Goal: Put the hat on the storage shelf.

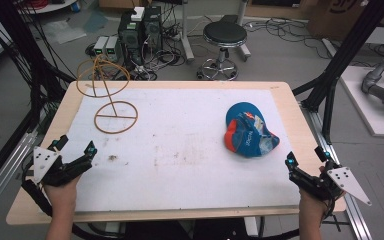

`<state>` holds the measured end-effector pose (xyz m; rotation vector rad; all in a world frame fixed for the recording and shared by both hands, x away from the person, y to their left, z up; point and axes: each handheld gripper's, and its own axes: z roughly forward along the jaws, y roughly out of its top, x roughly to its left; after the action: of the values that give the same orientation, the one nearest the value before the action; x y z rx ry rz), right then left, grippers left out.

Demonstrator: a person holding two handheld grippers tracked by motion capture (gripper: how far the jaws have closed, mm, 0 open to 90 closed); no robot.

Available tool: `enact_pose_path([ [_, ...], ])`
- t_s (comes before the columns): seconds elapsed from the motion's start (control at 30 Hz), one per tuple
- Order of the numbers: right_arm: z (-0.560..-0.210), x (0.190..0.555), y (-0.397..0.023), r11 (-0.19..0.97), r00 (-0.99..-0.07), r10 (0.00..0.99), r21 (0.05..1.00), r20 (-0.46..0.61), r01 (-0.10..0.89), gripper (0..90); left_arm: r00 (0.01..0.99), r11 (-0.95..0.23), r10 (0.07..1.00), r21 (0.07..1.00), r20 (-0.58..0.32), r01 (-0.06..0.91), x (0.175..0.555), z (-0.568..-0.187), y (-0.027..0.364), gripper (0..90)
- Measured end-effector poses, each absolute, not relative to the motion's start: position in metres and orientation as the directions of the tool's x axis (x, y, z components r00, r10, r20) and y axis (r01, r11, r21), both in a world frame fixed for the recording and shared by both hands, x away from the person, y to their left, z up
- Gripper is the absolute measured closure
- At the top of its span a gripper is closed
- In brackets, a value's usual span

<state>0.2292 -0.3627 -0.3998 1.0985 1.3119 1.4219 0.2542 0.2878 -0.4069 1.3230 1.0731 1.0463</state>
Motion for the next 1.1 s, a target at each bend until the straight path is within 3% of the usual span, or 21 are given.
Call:
enact_pose_path([
  [0.7, -0.392, 0.236, -0.348, -0.089, -0.286, 0.956, 0.994, 0.068, -0.06, 9.1, 0.206, -0.011, 0.979, 0.999, 0.004, 0.034, 0.254, -0.408, 0.287, 15.3],
  [1.1, -0.388, 0.259, -0.325, -0.068, -0.338, 0.939, 0.998, 0.066, 0.005, 9.3, 0.204, -0.012, 0.979, 0.999, 0.004, 0.038, 0.255, -0.408, 0.286, 15.3],
])
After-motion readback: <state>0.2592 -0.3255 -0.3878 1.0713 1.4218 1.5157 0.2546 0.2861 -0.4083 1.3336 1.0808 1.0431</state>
